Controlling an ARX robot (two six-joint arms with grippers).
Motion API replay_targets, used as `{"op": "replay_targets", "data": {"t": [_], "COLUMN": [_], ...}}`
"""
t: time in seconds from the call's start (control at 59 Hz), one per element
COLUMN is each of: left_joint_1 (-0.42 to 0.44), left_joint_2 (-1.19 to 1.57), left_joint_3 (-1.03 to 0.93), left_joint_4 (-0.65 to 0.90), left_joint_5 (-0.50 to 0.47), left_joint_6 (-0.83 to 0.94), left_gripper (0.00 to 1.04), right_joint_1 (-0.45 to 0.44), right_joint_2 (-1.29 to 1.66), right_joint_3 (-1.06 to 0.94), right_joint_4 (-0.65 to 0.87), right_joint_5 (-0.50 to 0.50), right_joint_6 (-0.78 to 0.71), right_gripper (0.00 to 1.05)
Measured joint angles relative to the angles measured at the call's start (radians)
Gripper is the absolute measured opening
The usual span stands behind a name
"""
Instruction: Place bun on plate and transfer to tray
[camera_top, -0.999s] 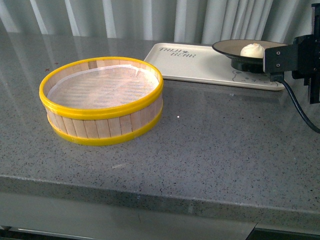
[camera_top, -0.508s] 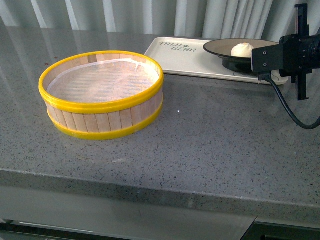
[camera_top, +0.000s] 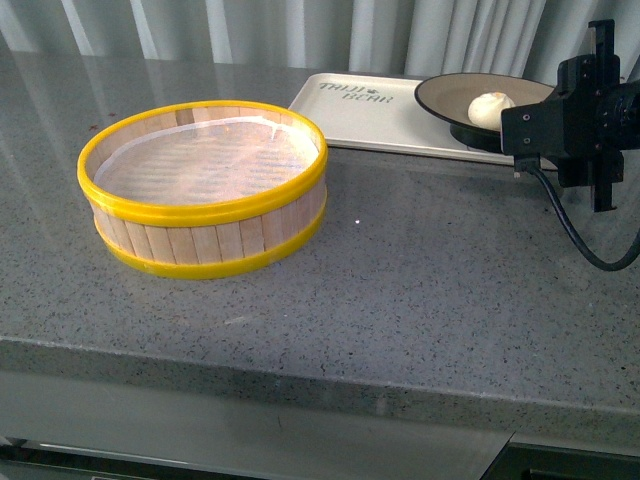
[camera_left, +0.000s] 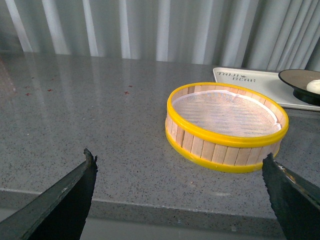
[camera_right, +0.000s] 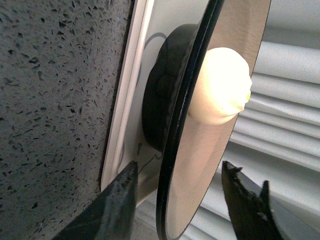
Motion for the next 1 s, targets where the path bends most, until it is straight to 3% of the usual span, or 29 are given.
{"op": "replay_targets", "data": {"t": [0.135,0.237,0.457,0.644,0.864,0.999], "left_joint_1": [0.0,0.0,0.0,0.0,0.0,0.0], "left_joint_2": [0.0,0.0,0.0,0.0,0.0,-0.001], "left_joint_3": [0.0,0.0,0.0,0.0,0.0,0.0], "left_joint_4": [0.0,0.0,0.0,0.0,0.0,0.0], "left_joint_5": [0.0,0.0,0.0,0.0,0.0,0.0], "left_joint_6": [0.0,0.0,0.0,0.0,0.0,0.0], "left_gripper": [0.98,0.98,0.98,0.98,0.98,0.98], "right_joint_1": [0.007,0.015,0.048,0.1,0.109,0.101], "right_joint_2": [-0.043,-0.079,-0.187,-0.386,-0.686,-0.737], "right_joint_3": [-0.034,-0.068,-0.178,-0.251,-0.401,-0.405], "right_joint_4": [0.0,0.011,0.03,-0.178,-0.256,-0.255], "right_joint_5": [0.006,0.006,0.048,0.096,0.147,0.154], "right_joint_6": [0.035,0.066,0.207,0.634,1.225,1.387], "right_gripper": [0.83,0.98,0.96,0.96,0.96,0.96]}}
